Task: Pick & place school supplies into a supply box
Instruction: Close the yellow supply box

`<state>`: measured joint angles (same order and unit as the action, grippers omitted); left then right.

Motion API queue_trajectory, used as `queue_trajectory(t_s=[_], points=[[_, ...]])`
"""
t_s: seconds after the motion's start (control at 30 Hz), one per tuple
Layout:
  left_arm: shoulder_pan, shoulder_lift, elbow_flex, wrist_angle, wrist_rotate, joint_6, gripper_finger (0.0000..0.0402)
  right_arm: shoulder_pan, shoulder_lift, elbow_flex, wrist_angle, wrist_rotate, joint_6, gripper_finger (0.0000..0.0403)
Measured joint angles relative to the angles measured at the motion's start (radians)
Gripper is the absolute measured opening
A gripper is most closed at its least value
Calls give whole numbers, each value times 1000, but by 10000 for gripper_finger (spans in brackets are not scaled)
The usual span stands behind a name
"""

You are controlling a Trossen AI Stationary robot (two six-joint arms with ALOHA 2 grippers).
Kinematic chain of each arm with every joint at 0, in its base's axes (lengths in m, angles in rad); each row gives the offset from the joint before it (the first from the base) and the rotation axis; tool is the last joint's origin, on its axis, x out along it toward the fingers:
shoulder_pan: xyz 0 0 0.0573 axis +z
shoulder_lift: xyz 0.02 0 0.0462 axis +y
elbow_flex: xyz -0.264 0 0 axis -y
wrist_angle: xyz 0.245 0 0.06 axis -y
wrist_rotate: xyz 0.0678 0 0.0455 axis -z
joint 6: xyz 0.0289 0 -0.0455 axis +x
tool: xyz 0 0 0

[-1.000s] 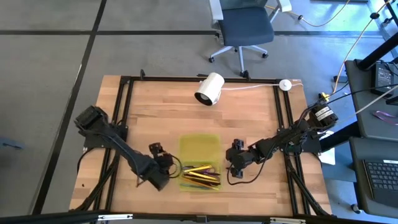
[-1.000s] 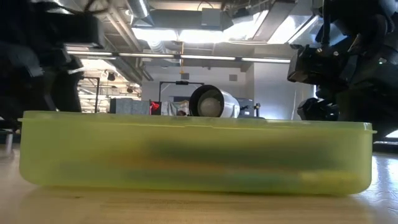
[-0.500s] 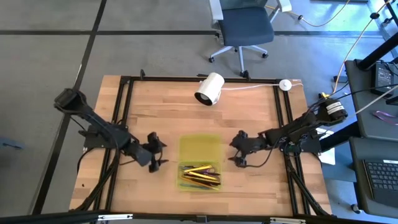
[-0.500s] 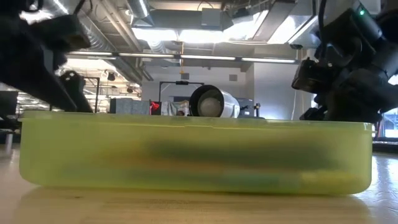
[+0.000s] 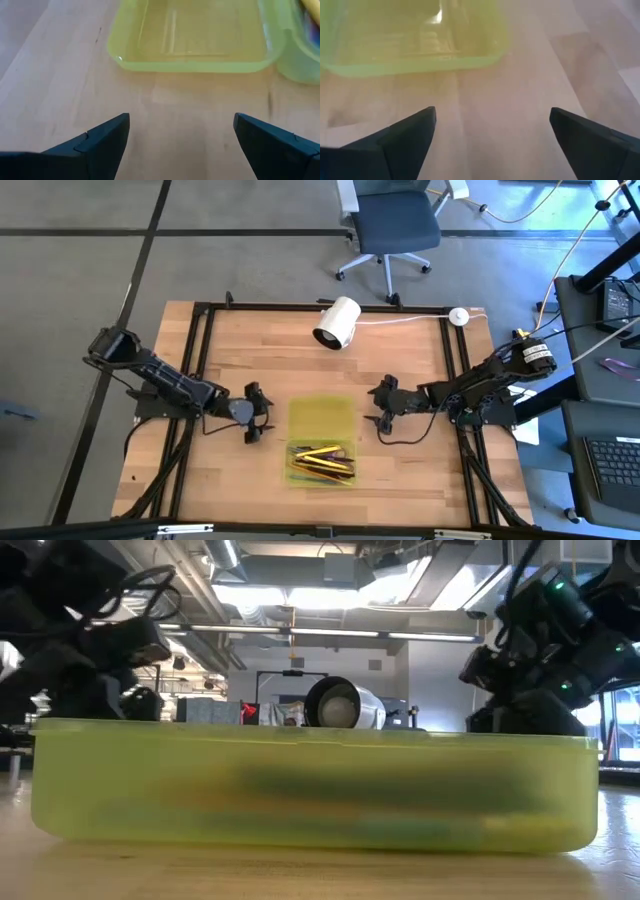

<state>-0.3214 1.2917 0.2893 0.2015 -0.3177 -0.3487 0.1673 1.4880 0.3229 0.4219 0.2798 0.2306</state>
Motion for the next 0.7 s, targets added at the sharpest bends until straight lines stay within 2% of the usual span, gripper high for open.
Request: queue_trajectory(t_s=[0.17,0.37,0.5,0.7], points=[[62,109,1,99,64,59,348,-35,37,1,25,-59,-1,393],[89,216,3,243,69,79,348,-39,140,41,84,-74,-6,393],[89,259,3,313,69,87,348,-39,199,89,90,-79,-25,393],[89,272,3,320,71,65,348,-39,222,111,84,-102,-26,393]])
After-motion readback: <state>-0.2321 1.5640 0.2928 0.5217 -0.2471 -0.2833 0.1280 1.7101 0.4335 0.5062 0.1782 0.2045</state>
